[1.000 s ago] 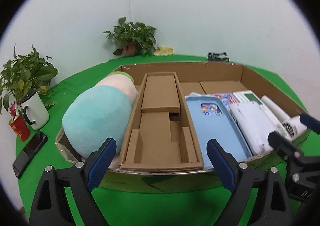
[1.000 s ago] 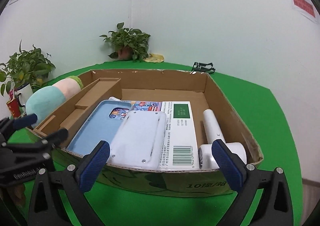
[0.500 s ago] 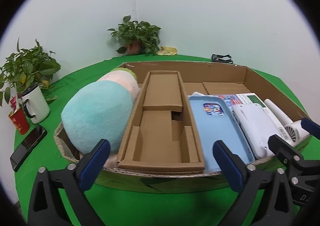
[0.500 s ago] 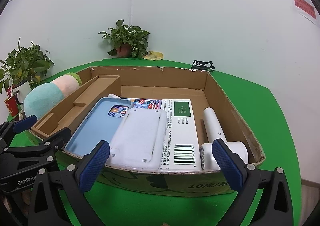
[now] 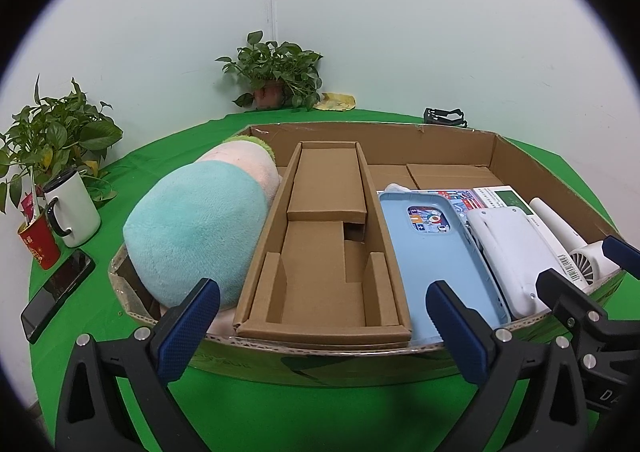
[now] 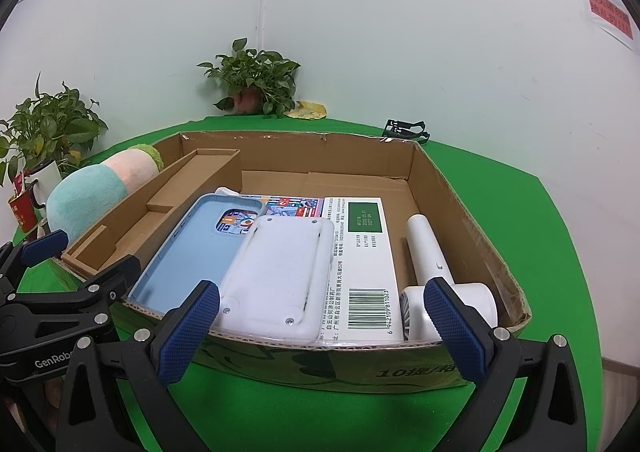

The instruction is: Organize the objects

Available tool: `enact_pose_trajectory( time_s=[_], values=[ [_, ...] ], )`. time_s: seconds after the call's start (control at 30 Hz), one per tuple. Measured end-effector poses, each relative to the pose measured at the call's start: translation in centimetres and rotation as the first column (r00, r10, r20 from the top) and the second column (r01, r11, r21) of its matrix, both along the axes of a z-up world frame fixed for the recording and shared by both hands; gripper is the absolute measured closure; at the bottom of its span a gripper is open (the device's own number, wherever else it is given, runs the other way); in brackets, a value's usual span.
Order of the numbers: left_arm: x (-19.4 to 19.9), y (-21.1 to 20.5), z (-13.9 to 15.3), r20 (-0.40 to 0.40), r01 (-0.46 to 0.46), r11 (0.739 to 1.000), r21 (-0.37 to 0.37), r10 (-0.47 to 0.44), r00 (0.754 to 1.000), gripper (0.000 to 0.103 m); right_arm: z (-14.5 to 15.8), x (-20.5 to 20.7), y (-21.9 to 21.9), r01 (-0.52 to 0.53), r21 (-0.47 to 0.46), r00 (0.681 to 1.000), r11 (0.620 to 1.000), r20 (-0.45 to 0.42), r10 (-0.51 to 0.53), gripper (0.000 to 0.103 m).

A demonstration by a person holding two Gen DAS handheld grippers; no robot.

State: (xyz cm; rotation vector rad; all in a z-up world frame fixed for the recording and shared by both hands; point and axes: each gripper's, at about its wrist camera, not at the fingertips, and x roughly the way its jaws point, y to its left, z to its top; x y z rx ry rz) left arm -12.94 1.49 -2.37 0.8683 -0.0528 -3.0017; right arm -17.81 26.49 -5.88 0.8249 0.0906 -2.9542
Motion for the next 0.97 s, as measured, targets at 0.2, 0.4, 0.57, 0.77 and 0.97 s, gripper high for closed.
enact_pose_trajectory(
  time_s=[0.2,0.4,0.57,0.77,0.97],
  values=[
    [0.0,0.01,0.0,0.0,0.0,1.0,0.0,0.0,1.0,0.001,-0.08,-0.1,-0.19,0.004,0.002,1.0,1.0,0.001,-0.004,0.0],
    [-0.01,0.01,-0.01,0.0,0.0,1.0,0.0,0.0,1.0,0.001,-0.08,-0.1,-0.19,0.004,0.002,1.0,1.0,0.001,-0.004,0.0],
    [-0.02,0.02,-0.02,0.0,0.0,1.0,0.0,0.0,1.0,0.001,-0.08,-0.1,-0.18,0.004,0.002,1.0,1.0,0.001,-0.004,0.0],
    [-0.03,0.02,-0.02,0.0,0.0,1.0,0.0,0.0,1.0,0.001,-0.09,-0.12,-0.2,0.004,0.002,1.0,1.0,0.001,-0.004,0.0],
    [-0.05,0.02,-0.04,0.0,-0.001,1.0,-0.001,0.001,1.0,0.001,-0.1,-0.12,-0.24,0.004,0.002,1.0,1.0,0.001,-0.004,0.0]
  ],
)
